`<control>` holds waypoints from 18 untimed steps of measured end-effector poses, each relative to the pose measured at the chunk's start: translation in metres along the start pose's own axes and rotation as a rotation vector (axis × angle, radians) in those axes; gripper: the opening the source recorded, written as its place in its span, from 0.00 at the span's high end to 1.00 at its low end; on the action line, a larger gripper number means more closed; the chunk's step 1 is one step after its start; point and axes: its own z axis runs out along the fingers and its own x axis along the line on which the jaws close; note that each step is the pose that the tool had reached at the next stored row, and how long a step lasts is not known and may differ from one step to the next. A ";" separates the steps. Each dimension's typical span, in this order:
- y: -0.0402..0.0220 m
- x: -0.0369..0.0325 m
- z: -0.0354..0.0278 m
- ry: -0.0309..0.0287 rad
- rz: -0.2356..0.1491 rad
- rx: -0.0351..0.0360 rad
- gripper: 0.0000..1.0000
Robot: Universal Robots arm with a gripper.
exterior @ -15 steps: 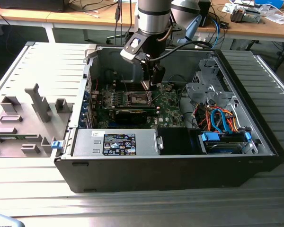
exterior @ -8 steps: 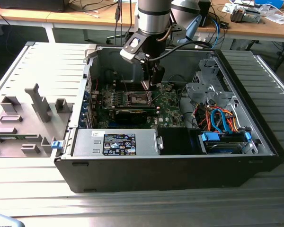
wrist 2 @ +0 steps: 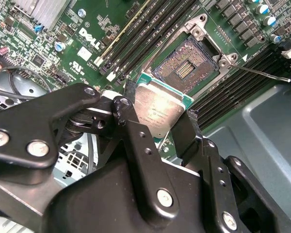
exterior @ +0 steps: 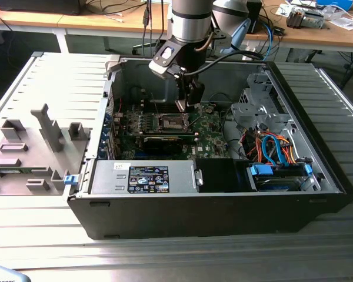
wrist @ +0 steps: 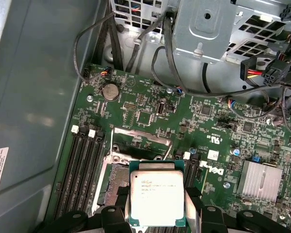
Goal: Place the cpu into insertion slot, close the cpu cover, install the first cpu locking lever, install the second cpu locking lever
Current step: 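Place the cpu into insertion slot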
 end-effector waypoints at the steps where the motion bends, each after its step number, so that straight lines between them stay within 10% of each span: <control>1: 0.0000 0.0000 0.0000 -0.0001 0.001 0.0001 0.46; 18: 0.0000 0.0000 0.0000 -0.0008 0.021 0.0009 0.46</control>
